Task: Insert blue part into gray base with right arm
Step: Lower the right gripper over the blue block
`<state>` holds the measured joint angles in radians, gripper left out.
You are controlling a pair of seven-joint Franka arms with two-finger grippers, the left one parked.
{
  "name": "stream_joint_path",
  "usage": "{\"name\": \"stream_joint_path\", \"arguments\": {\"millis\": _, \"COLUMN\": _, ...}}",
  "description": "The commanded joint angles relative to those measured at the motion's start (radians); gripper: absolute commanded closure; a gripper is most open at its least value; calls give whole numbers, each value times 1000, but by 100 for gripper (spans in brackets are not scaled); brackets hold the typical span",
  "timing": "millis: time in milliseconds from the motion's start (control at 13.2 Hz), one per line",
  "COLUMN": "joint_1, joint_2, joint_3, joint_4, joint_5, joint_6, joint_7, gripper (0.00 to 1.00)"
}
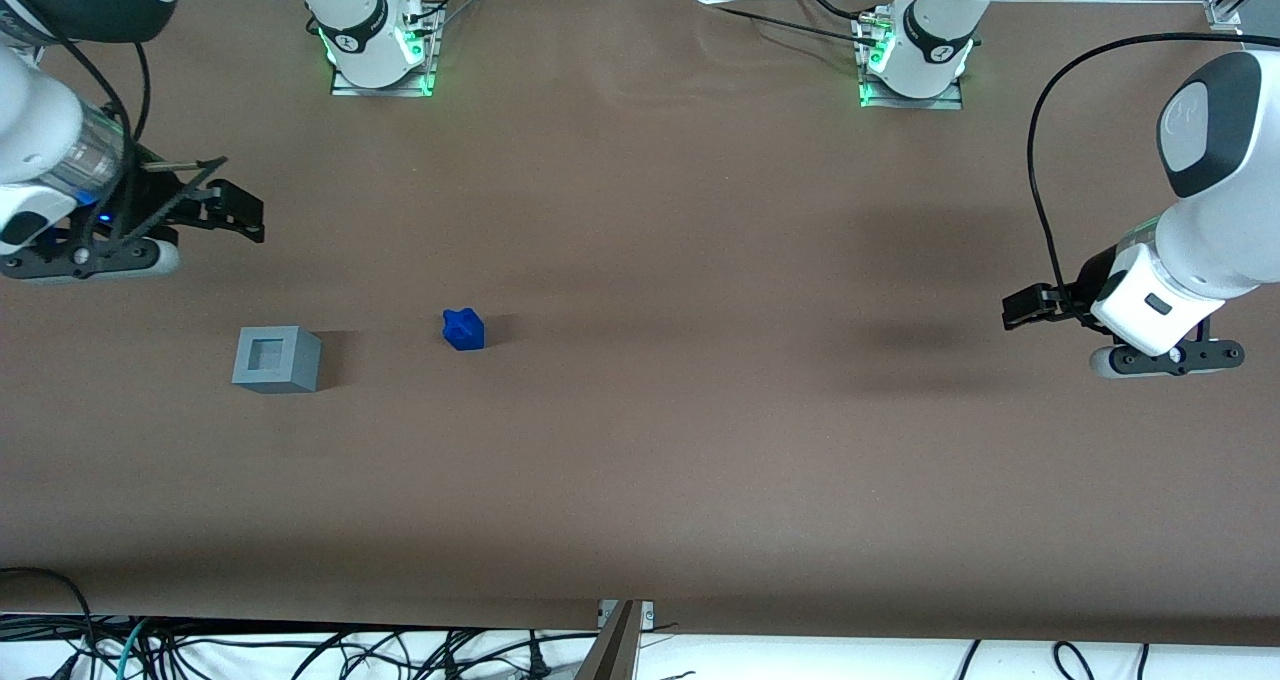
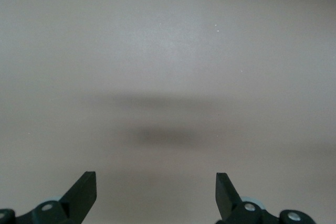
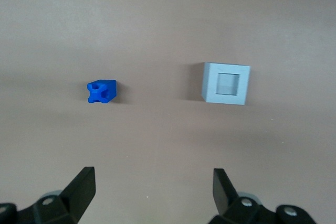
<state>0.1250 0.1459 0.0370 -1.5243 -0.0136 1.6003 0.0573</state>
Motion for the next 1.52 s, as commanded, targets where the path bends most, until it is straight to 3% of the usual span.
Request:
{"name": "stream_joint_path", "arguments": {"millis": 0, "joint_1": 36, "joint_2": -9, "joint_3": 7, "joint_4": -117, "joint_5": 17, "joint_6": 126, "joint_7": 82, "gripper": 1}}
{"name": "stream_joint_path", "arguments": {"millis": 456, "joint_1": 62, "joint_2": 55, "joint_3": 109, "joint_4": -270, "joint_5": 44, "joint_6": 389, "joint_7": 298, "gripper": 1}}
{"name": "stream_joint_path", "arguments": {"millis": 684, "joint_1": 96, "joint_2": 81, "joint_3": 113, "joint_4": -407, "joint_5": 43, "joint_6": 602, "joint_7": 344, "gripper": 1}}
{"name": "stream_joint_path", "arguments": {"millis": 1140, "joint_1": 120, "joint_2": 213, "joint_3": 112, "joint_4": -490, "joint_5": 37, "joint_6": 866, "joint_7": 389, "gripper": 1}}
{"name": "stream_joint_path", "arguments": {"millis": 1444, "joint_1": 125, "joint_2": 287, "joint_3": 107, "joint_4": -485, "joint_5": 20, "joint_6": 938, "joint_7": 388, "gripper": 1}}
